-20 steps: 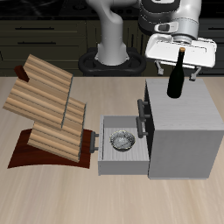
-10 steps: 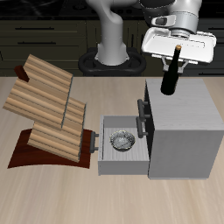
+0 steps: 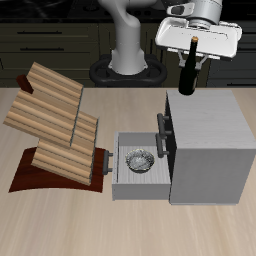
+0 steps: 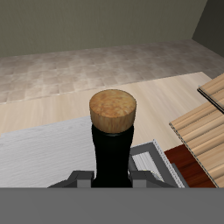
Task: Place the wine bottle on the top layer of the wine rack
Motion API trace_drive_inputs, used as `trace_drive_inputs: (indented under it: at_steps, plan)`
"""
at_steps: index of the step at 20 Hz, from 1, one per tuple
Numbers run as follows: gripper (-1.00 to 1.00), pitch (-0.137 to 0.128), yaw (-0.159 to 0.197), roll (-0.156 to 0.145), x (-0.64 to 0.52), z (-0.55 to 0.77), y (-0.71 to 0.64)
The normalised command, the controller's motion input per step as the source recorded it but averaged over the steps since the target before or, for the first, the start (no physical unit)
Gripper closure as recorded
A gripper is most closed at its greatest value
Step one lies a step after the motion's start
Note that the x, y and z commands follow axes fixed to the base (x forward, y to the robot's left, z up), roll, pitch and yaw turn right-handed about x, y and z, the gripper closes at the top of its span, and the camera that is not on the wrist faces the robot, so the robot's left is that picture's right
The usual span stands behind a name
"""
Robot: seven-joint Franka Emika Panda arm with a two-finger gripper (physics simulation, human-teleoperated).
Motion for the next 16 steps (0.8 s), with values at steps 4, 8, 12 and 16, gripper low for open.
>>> trace_drive_inputs:
  at_steps: [4, 8, 12, 16]
  plan:
    - [1.0, 0.028, -0.056, 0.133, -0.2, 0.13, -0.08]
    - [1.0, 0.095, -0.179, 0.171, -0.16, 0.12, -0.23]
    - [1.0, 0.05, -0.181, 0.104, -0.15, 0.19, -0.29]
    - [1.0, 0.048, -0.106, -0.012, 0.06, 0.11, -0.18]
